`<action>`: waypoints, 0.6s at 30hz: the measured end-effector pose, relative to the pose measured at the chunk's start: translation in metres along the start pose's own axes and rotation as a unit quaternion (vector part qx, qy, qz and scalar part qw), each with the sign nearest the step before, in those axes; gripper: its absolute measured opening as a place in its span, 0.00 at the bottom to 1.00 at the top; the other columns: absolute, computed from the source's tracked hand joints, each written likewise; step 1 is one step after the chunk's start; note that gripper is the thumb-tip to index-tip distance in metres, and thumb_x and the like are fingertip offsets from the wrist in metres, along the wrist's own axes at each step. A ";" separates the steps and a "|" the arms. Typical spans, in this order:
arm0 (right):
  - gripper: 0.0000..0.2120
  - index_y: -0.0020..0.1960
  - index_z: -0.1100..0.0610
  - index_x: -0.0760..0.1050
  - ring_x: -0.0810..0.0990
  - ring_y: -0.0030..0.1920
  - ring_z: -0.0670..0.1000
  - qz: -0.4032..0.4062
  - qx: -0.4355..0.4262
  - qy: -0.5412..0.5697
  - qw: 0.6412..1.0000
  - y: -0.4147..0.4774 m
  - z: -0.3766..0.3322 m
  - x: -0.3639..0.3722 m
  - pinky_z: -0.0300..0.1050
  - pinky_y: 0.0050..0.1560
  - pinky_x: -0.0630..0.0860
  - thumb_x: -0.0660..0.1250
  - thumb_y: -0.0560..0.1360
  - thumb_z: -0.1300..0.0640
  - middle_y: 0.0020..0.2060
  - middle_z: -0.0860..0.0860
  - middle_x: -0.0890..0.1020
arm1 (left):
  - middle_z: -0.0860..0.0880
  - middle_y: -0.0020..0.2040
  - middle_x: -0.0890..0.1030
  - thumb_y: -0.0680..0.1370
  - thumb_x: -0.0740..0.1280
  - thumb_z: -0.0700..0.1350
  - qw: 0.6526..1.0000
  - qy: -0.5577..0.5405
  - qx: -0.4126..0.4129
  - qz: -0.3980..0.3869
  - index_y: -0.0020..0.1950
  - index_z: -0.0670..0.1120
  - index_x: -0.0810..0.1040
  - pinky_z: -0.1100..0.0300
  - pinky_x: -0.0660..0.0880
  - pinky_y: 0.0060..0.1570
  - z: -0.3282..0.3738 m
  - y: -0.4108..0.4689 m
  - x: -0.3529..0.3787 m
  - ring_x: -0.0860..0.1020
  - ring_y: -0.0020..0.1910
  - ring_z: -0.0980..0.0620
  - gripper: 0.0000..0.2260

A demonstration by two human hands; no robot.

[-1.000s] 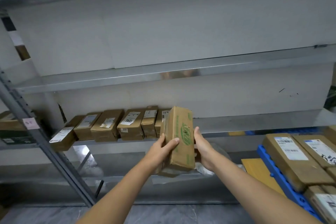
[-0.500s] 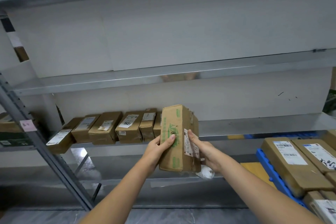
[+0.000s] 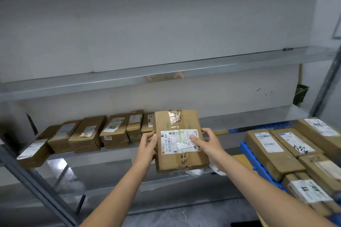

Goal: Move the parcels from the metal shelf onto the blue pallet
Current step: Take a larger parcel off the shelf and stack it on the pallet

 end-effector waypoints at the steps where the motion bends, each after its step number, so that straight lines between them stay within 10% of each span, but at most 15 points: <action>1: 0.25 0.63 0.44 0.66 0.75 0.60 0.56 0.002 -0.003 -0.011 1.000 -0.002 -0.003 0.000 0.58 0.59 0.76 0.72 0.71 0.41 0.62 0.54 0.71 | 0.47 0.59 0.79 0.80 0.64 0.52 1.000 -0.001 0.000 0.002 0.64 0.48 0.70 0.54 0.79 0.49 -0.002 0.001 0.003 0.80 0.56 0.51 0.15; 8: 0.28 0.71 0.47 0.60 0.77 0.53 0.45 0.027 -0.024 -0.067 0.997 -0.026 -0.020 -0.005 0.39 0.45 0.74 0.69 0.75 0.49 0.62 0.47 0.74 | 0.55 0.56 0.80 0.75 0.72 0.49 0.998 0.026 -0.032 -0.039 0.63 0.50 0.66 0.67 0.78 0.38 -0.036 0.000 0.023 0.81 0.50 0.60 0.21; 18: 0.27 0.74 0.47 0.61 0.74 0.61 0.45 0.174 0.026 -0.062 0.982 -0.110 0.028 -0.096 0.44 0.63 0.72 0.65 0.79 0.50 0.65 0.44 0.75 | 0.58 0.53 0.78 0.75 0.73 0.47 0.983 0.039 -0.018 -0.181 0.61 0.50 0.66 0.62 0.76 0.48 -0.066 -0.034 0.140 0.78 0.51 0.63 0.21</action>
Point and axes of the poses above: each hand's wrist, its own y-axis towards the middle knuckle, its own x-axis out of the palm, z = x × y, the point moved 10 cm from there along y, towards the middle knuckle
